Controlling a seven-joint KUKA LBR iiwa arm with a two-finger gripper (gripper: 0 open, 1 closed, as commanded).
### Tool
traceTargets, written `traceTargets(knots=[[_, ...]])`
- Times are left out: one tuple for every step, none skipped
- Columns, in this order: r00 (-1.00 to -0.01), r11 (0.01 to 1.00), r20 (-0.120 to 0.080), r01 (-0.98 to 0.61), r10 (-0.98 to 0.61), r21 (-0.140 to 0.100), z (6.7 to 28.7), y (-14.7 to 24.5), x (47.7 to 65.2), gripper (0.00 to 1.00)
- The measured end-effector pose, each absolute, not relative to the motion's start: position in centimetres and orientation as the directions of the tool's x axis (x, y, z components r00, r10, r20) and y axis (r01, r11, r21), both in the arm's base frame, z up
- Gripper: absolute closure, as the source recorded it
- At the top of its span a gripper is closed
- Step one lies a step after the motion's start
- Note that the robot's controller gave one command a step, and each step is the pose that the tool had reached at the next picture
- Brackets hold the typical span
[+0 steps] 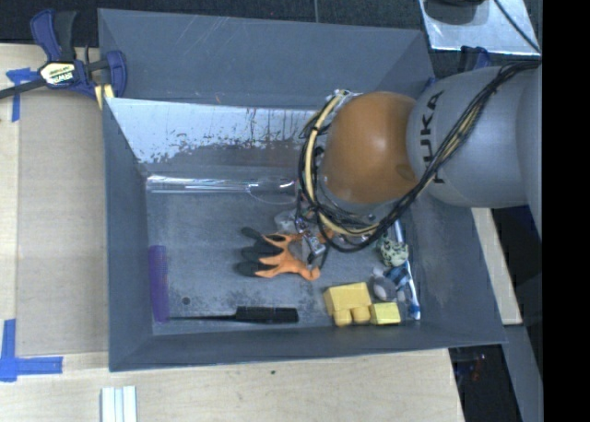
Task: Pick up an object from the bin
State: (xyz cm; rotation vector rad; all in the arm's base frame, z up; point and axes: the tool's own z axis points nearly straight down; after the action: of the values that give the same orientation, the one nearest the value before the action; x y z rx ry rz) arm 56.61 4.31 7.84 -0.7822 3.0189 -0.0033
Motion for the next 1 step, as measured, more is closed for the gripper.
traceTargets(knots=[[-0.876,0.876,-0.013,-0.483,-0.483,-0.004,10.95,4.31,56.35,1.00]])
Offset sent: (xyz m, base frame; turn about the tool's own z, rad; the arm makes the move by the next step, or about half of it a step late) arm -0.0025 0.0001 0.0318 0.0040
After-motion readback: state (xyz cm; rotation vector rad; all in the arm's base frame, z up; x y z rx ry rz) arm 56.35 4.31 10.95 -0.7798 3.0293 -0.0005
